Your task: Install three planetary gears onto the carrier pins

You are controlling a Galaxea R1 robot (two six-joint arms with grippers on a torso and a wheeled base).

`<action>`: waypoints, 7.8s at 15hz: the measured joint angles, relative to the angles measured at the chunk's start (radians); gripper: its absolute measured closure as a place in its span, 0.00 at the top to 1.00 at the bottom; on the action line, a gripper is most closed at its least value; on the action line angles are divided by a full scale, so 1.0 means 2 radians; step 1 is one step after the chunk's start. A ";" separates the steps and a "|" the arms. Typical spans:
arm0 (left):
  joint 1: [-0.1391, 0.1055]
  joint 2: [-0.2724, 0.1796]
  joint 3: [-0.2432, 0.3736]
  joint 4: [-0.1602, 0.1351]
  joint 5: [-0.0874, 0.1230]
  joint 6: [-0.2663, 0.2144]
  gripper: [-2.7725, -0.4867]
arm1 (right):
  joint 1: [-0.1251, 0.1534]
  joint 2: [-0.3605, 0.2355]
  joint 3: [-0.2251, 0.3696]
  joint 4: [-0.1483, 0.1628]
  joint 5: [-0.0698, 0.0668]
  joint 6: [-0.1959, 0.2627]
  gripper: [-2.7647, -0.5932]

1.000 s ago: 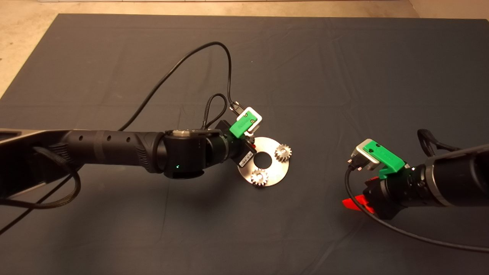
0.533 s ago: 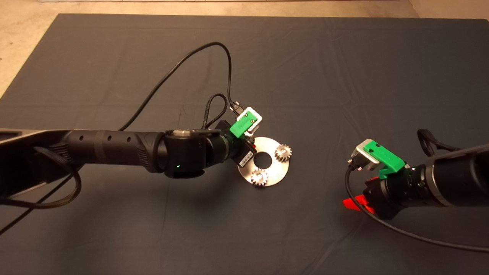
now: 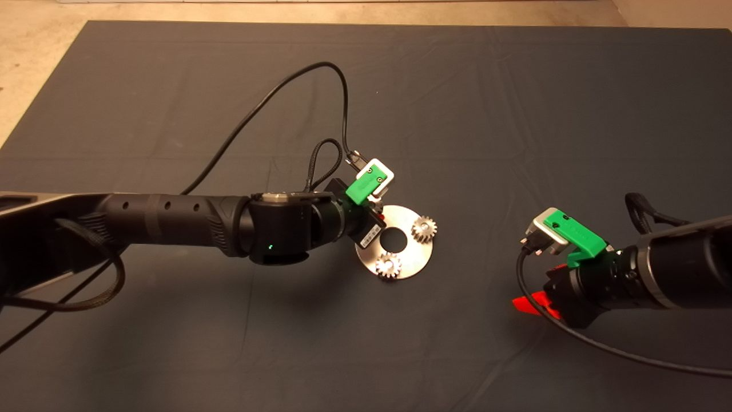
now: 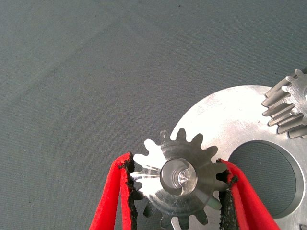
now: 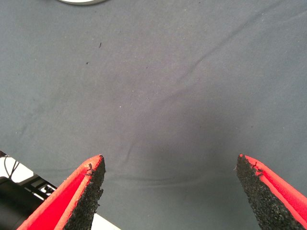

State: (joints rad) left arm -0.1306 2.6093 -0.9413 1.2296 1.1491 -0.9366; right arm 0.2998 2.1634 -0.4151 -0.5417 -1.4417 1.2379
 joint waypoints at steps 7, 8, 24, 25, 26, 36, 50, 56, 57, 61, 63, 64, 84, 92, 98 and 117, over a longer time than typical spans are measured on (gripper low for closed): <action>0.002 0.000 0.000 0.001 -0.001 0.000 0.11 | 0.006 0.000 0.000 0.001 0.000 0.000 0.66; 0.003 -0.001 0.000 0.005 -0.002 0.000 0.11 | 0.007 0.000 0.000 0.001 0.000 0.000 0.66; 0.010 -0.003 0.023 0.003 0.005 -0.003 0.11 | 0.020 0.000 -0.012 0.008 -0.001 -0.015 0.66; 0.011 -0.003 0.023 0.003 0.005 -0.003 0.11 | 0.022 0.000 -0.012 0.010 -0.001 -0.015 0.66; 0.011 -0.003 0.023 0.003 0.005 -0.003 0.11 | 0.026 0.000 -0.012 0.011 -0.001 -0.016 0.66; 0.011 -0.006 0.023 0.003 0.005 -0.001 0.11 | 0.032 -0.001 -0.010 0.021 -0.001 -0.017 0.66; 0.010 -0.011 0.027 0.002 0.005 -0.002 0.11 | 0.032 -0.001 -0.010 0.022 -0.001 -0.018 0.66; 0.009 -0.010 0.016 0.004 -0.001 -0.001 0.11 | 0.032 -0.001 -0.010 0.022 -0.001 -0.018 0.66; 0.008 -0.009 0.014 0.003 -0.001 -0.001 0.11 | 0.032 -0.001 -0.010 0.022 -0.001 -0.018 0.66; 0.007 -0.008 0.013 0.003 -0.001 -0.001 0.11 | 0.032 -0.001 -0.010 0.022 -0.001 -0.018 0.66; 0.007 -0.008 0.013 0.003 -0.004 -0.001 0.11 | 0.032 -0.001 -0.010 0.022 -0.001 -0.018 0.66; 0.007 -0.008 0.013 0.003 -0.004 -0.001 0.11 | 0.032 -0.001 -0.010 0.022 -0.001 -0.018 0.66; 0.009 -0.008 0.004 0.001 -0.015 -0.002 0.11 | 0.032 -0.001 -0.010 0.022 -0.001 -0.018 0.66; 0.009 -0.008 0.003 0.001 -0.015 -0.002 0.12 | 0.032 -0.001 -0.010 0.022 -0.001 -0.018 0.66; 0.009 -0.008 0.003 0.001 -0.016 -0.002 0.23 | 0.032 -0.001 -0.010 0.022 -0.001 -0.018 0.66; 0.005 -0.073 0.136 -0.005 0.023 -0.046 0.36 | 0.033 -0.008 -0.030 0.023 0.000 -0.027 0.66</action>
State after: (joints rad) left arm -0.1203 2.4632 -0.6699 1.2203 1.1956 -1.0290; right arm 0.3659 2.1475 -0.4747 -0.4964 -1.4423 1.1834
